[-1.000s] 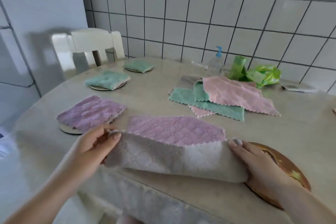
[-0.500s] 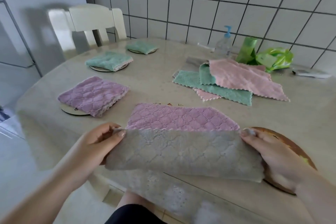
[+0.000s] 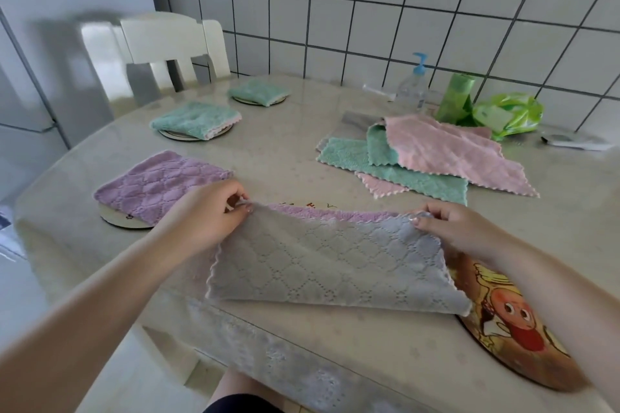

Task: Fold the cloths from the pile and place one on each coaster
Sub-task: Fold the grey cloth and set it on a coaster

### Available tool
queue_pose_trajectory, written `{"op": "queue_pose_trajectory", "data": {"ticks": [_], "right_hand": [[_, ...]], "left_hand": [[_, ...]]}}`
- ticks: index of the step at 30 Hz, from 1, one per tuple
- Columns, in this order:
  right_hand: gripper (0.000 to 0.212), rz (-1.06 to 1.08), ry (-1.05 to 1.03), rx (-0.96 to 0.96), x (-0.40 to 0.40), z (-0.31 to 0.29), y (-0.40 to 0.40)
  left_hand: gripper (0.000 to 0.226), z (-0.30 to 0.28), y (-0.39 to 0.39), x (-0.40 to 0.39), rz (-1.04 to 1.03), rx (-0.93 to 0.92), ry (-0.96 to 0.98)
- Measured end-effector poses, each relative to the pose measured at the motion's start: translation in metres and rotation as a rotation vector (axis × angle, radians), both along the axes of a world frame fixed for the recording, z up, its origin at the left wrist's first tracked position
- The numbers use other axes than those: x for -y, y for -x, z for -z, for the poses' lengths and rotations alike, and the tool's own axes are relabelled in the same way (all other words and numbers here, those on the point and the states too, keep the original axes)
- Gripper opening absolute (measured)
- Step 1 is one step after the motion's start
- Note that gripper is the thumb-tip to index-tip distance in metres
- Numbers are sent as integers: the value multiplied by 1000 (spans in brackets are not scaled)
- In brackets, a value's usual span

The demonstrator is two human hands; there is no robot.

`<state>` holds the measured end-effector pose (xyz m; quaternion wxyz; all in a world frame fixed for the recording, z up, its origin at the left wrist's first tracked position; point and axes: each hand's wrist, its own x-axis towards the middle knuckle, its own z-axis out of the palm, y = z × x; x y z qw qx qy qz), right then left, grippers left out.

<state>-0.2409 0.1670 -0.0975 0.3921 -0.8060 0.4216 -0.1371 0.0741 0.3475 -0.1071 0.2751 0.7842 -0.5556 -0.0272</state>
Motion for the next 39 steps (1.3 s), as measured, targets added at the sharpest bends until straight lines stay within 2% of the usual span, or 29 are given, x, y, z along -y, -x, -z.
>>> {"op": "queue_pose_trajectory", "data": {"ticks": [2, 5, 8, 9, 11, 13, 17, 21, 24, 28, 33, 39], "right_hand": [[24, -37, -39, -4, 2, -3, 0], [38, -59, -122, 66, 6, -5, 3], [12, -45, -147, 189, 7, -8, 3], [12, -23, -115, 214, 8, -8, 2], [7, 14, 6, 165, 11, -6, 2], [14, 41, 123, 76, 12, -3, 3], [14, 79, 259, 29, 10, 4, 5], [12, 143, 254, -42, 15, 11, 3], [12, 141, 294, -108, 19, 15, 1], [11, 167, 305, -102, 21, 16, -2], [14, 149, 376, -176, 20, 18, -2], [11, 157, 374, -118, 12, 15, 3]], "left_hand": [[4, 1, -3, 6, 12, 1, -39], [4, 0, -5, 11, 40, -21, -62], [3, 0, -8, 15, 50, -31, -75], [3, 1, -9, 17, 51, -37, -75], [6, 4, -13, 18, 55, -61, -62], [12, 6, -17, 19, 62, -76, -57], [14, 8, -19, 19, 55, -99, -58], [7, 7, -15, 24, 22, -79, -38], [13, 5, -11, 29, -2, -39, -28], [28, 5, -9, 33, -16, -12, -17], [29, 5, -9, 34, -17, 12, -46], [32, 5, -10, 28, -4, -33, -51]]}}
